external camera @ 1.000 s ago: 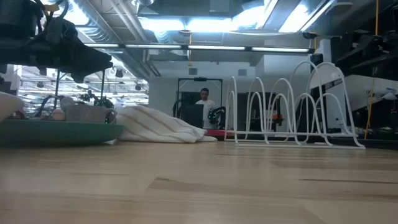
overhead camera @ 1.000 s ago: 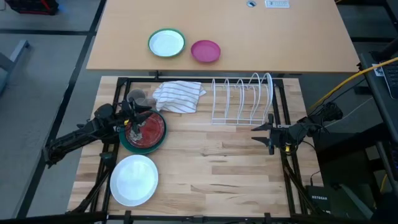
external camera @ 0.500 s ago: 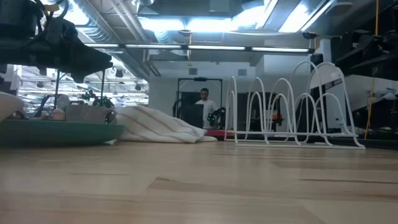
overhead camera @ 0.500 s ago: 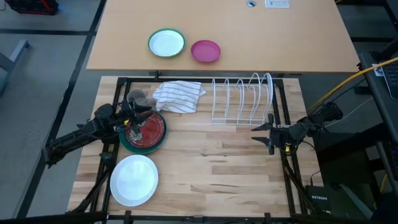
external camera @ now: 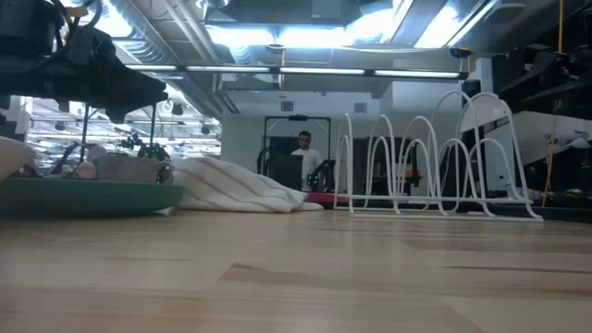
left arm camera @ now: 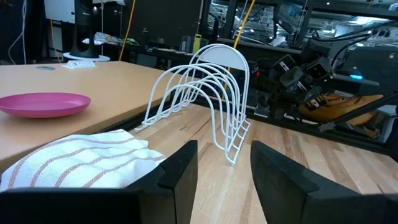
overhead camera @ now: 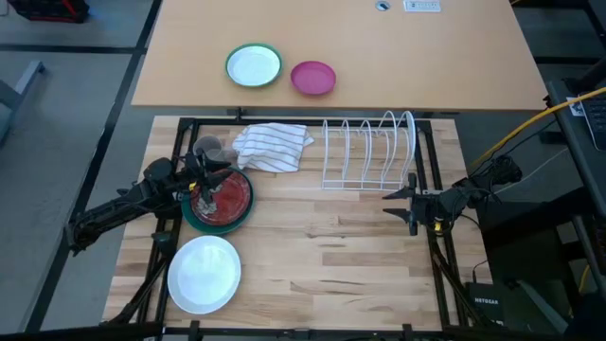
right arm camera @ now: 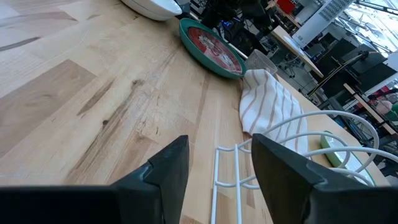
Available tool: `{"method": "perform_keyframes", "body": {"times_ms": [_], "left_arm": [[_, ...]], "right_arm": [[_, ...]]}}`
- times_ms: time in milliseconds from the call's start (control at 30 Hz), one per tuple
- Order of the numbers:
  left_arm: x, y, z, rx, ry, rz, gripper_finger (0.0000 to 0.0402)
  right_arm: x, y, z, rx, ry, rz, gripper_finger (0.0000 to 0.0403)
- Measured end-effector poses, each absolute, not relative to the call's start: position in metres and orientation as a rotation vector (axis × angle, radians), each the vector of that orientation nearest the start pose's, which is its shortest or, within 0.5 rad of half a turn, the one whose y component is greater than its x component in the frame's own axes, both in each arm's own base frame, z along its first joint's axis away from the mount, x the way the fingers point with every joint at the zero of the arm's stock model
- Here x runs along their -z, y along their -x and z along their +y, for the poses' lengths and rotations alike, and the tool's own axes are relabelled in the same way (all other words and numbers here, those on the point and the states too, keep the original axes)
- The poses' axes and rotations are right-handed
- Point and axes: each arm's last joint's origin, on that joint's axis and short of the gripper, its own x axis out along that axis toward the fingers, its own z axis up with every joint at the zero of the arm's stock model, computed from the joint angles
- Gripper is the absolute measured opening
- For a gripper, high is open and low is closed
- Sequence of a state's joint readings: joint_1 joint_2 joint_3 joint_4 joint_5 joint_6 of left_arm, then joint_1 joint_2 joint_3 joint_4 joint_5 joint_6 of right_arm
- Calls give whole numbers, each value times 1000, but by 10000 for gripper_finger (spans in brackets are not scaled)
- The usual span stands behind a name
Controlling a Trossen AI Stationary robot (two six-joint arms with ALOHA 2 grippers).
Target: Sort dishes
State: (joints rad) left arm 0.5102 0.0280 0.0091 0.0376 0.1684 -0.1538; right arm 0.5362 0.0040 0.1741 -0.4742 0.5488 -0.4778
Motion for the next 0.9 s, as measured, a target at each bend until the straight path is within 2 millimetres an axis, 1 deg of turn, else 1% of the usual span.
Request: {"method": "perform_keyframes", "body": {"times_ms": [600, 800, 900], "left_arm": [[-168, -88, 44, -340, 125, -42, 137], [-168, -88, 44, -338, 237, -61, 137], [-168, -88, 44, -337, 245, -63, 137]], "right_arm": [[-178, -73, 25, -46, 632, 260, 179], [-178, -73, 25, -46, 632, 260, 179], [-178, -73, 25, -46, 632, 261, 179]]}}
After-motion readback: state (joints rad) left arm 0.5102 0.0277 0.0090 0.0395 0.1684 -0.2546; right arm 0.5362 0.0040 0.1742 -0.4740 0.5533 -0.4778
